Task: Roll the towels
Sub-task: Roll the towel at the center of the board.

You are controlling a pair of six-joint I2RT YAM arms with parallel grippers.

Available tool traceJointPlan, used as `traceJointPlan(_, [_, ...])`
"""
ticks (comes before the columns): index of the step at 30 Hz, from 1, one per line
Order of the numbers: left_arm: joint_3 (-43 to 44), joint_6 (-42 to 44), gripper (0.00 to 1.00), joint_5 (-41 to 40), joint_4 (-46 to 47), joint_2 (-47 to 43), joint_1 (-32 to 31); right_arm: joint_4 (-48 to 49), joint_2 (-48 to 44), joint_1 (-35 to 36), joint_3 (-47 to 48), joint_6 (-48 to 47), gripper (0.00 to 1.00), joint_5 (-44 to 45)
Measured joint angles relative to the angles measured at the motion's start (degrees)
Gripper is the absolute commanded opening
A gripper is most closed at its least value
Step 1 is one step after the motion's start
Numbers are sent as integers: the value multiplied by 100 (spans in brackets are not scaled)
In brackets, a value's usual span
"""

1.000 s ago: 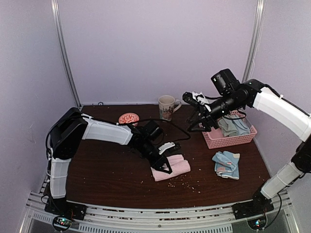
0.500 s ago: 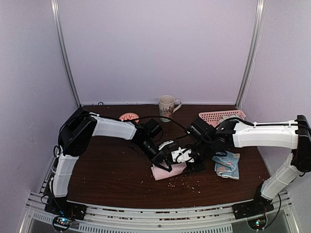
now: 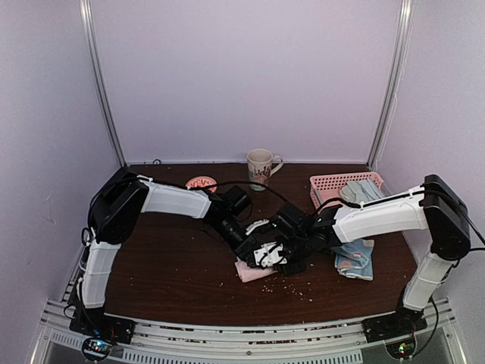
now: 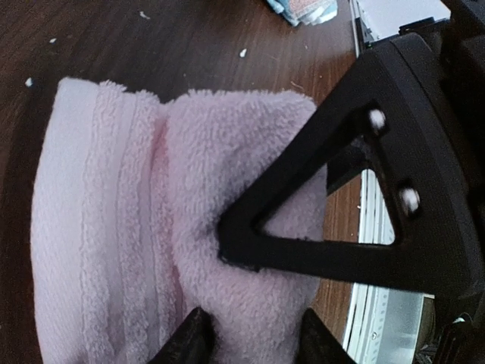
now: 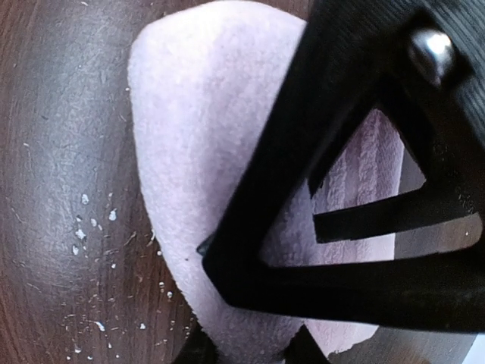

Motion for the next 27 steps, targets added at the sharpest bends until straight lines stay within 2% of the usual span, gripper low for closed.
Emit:
traceJointPlan(4, [-446,-31,50,-389,153,-422,61,-81,94,-13,140,-17,15,-188])
traceJointPlan(8, [-1252,-162,52,-1060,481,-1217,190,-446,337,-140,520,-7,14,-520])
traceJointPlan(14, [-2553,-448,52,-2188,1462,-2918,295,-1606,1086,-540,1674,50,14,-1377])
traceJointPlan(17, [-3320,-446,56,-2774,2144,-3832,258,-2363,1611,-758,2424,76,14,-1821])
traceJointPlan(20, [-4201,-68,57,-3744,2922,-4883,-315,-3176,2221,-988,3254,83,14,-2339])
traceJointPlan(22, [-4448,240,58,-4229,3248,-5149,-863,-3598,2516,-1108,3639,76,14,-2614])
traceJointPlan(25, [-4446,743,58,-4830,3449,-4929,-1526,-4081,2874,-1255,4092,68,14,-2953])
traceJointPlan(27, [-4269,1137,58,-5375,3392,-4339,-1775,-4269,3010,-1316,4253,72,15,-3108])
